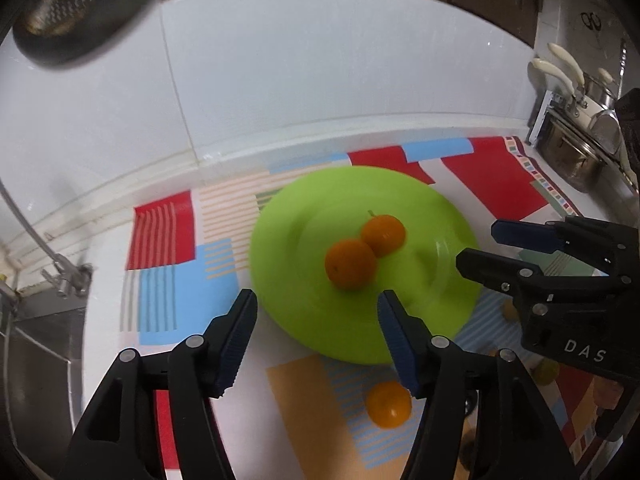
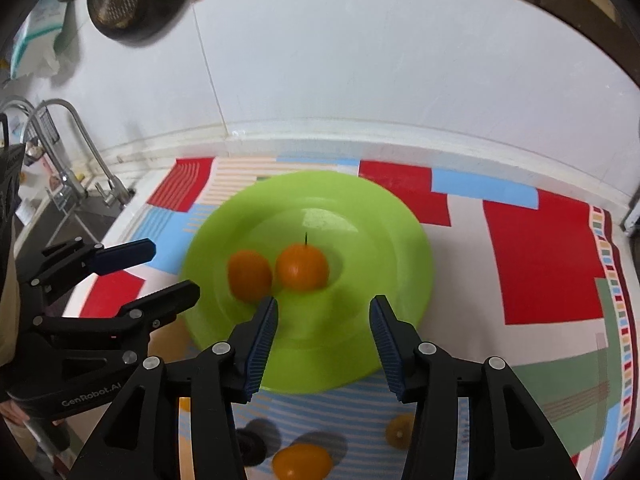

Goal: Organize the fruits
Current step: 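Withdraw both grippers from the plate toward the remaining fruits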

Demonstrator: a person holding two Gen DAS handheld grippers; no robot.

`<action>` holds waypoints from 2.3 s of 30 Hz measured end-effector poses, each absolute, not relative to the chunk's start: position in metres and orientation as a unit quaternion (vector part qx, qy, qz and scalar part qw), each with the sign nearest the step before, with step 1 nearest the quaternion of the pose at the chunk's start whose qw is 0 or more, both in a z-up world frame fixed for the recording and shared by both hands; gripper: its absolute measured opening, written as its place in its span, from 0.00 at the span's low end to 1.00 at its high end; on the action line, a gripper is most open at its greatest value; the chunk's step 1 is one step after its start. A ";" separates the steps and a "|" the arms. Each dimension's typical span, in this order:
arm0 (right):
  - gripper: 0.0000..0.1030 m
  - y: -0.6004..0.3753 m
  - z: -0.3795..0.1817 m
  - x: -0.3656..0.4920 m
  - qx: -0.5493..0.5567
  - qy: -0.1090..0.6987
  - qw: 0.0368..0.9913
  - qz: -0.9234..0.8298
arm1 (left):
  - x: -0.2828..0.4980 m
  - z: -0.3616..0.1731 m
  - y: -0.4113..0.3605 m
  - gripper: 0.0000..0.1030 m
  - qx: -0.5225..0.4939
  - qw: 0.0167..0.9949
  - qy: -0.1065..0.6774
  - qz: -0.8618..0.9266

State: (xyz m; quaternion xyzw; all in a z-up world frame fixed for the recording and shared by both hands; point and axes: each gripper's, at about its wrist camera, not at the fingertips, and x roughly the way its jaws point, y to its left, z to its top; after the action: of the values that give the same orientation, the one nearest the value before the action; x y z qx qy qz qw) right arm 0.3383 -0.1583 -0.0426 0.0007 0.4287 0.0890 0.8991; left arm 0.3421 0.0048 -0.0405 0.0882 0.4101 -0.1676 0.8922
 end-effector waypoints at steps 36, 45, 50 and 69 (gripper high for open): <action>0.60 -0.133 0.014 0.163 -0.001 0.345 0.937 0.050 | 0.175 0.017 0.046 0.87 0.127 0.938 0.288 -0.145; 0.60 -0.125 -0.008 0.139 0.001 0.366 0.929 0.061 | 0.155 -0.002 0.049 0.87 0.151 0.932 0.289 -0.156; 0.59 -0.119 -0.021 0.132 -0.006 0.375 0.925 0.065 | 0.152 -0.017 0.049 0.87 0.162 0.925 0.297 -0.169; 0.59 -0.121 -0.077 0.132 0.005 0.435 0.897 0.078 | 0.163 -0.079 0.031 0.77 0.194 0.890 0.352 -0.215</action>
State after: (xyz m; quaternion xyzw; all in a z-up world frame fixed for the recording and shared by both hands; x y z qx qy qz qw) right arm 0.1323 -0.1211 -0.0770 0.0049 0.4353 0.0776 0.8969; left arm 0.1633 0.0315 -0.0791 0.1944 0.3515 -0.2150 0.8902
